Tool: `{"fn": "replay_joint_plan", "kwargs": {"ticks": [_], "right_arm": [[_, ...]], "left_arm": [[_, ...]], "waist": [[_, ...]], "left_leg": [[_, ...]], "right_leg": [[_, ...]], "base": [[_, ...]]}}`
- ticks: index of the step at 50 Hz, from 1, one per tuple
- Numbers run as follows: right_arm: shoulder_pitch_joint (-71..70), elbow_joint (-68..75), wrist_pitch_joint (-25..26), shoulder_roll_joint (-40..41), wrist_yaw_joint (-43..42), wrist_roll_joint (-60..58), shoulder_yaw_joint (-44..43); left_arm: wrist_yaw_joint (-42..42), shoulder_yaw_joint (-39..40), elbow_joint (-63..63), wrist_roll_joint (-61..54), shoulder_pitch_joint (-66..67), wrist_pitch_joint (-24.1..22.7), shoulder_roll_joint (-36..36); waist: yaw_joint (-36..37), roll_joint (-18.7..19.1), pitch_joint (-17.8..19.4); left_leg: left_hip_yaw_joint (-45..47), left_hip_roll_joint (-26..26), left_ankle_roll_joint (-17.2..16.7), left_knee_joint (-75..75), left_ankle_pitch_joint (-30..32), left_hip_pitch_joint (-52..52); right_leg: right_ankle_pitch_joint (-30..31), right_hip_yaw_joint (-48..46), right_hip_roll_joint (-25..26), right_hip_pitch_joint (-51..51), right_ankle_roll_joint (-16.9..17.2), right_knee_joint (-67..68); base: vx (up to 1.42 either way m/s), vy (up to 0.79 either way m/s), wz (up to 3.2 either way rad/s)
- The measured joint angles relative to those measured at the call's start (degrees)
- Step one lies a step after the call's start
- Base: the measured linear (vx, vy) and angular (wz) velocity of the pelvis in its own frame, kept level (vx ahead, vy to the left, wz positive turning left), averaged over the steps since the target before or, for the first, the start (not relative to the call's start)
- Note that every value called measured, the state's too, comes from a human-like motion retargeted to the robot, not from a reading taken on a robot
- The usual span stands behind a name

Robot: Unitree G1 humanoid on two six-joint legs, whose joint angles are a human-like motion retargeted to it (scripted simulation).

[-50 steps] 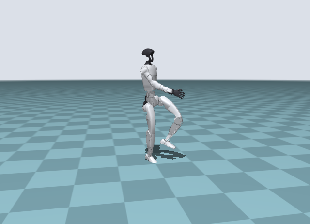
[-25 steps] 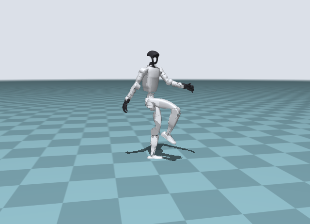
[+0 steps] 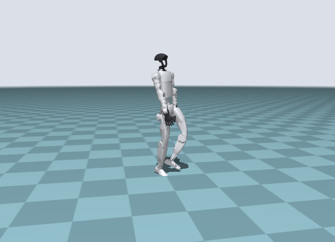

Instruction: In place motions

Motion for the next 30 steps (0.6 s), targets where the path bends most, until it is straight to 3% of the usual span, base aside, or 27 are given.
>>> {"fn": "replay_joint_plan", "kwargs": {"ticks": [2,4,6,11,15,20,24,28,30], "right_arm": [[-7.23,-6.92,-0.93,2.67,0.80,2.53,1.00],[-15.83,-14.56,-1.61,4.47,1.96,3.30,1.54],[-23.09,-22.23,-2.95,5.48,1.79,1.34,0.08],[-33.51,-36.68,-7.92,2.50,-1.63,0.33,-1.86],[-35.82,-43.45,-11.28,0.82,-4.59,-1.60,-2.34],[-37.55,-44.77,-12.14,0.26,-7.48,-6.37,-1.22],[-31.78,-42.22,-12.96,2.91,-5.07,-4.65,-1.29],[-23.00,-38.67,-15.01,4.83,-5.39,-0.54,-0.10],[-17.58,-36.88,-16.37,5.09,-5.57,1.72,0.99]], "left_arm": [[-1.18,3.82,1.36,-1.71,4.23,-0.38,0.65],[-3.40,7.00,1.30,-3.35,6.76,-0.12,1.45],[-3.95,9.53,2.48,-2.81,8.15,0.32,1.87],[-1.00,10.53,4.01,-1.00,15.12,0.29,3.48],[0.69,12.02,4.10,-3.63,20.70,1.13,5.06],[-0.23,15.41,2.86,-8.10,17.42,0.77,3.06],[-3.50,14.00,-1.51,-7.84,14.61,0.24,1.76],[-4.96,11.29,-5.40,-6.54,11.94,-0.93,1.08],[-4.78,10.29,-6.54,-5.75,10.24,-1.39,1.07]], "waist": [[2.75,0.70,4.80],[2.45,2.10,10.00],[6.92,1.86,14.43],[22.18,-2.97,19.26],[28.91,-8.35,18.55],[25.42,-7.12,16.57],[19.69,-3.45,11.09],[13.39,-2.30,5.85],[8.72,-2.12,4.05]], "left_leg": [[-5.11,3.07,4.83,16.74,5.45,-11.49],[-7.75,8.52,6.50,31.46,-0.87,-21.57],[-6.28,14.29,8.22,41.56,-4.60,-30.68],[1.05,15.29,11.22,48.83,-9.94,-47.12],[6.06,10.44,11.57,44.75,-10.30,-52.61],[4.73,11.11,11.37,46.66,-10.34,-48.24],[-2.53,10.98,6.48,43.32,-8.19,-37.28],[-4.67,2.64,0.02,21.92,-4.05,-18.97],[-6.04,-2.31,-0.26,7.42,-3.47,-8.83]], "right_leg": [[0.81,2.13,0.60,0.62,-0.75,0.03],[1.54,1.03,2.45,1.20,-2.30,0.16],[2.20,3.52,2.91,1.55,-3.77,0.34],[3.25,11.23,-2.38,-1.26,-4.97,3.80],[3.17,15.59,-7.49,-7.05,-4.80,8.54],[3.10,12.74,-6.43,-7.04,-4.27,7.59],[4.07,7.71,-2.02,-3.53,-3.97,1.97],[4.32,4.89,-1.00,-1.11,-2.01,-2.54],[3.56,3.00,-1.65,0.77,-0.59,-3.62]], "base": [[-0.52,-0.31,-0.77],[-0.62,-0.24,-0.28],[-0.53,-0.13,-1.22],[0.03,-0.06,-1.31],[0.28,0.02,-0.48],[-0.04,0.02,0.47],[0.08,0.07,0.84],[0.12,0.13,0.70],[0.26,0.17,0.93]]}}
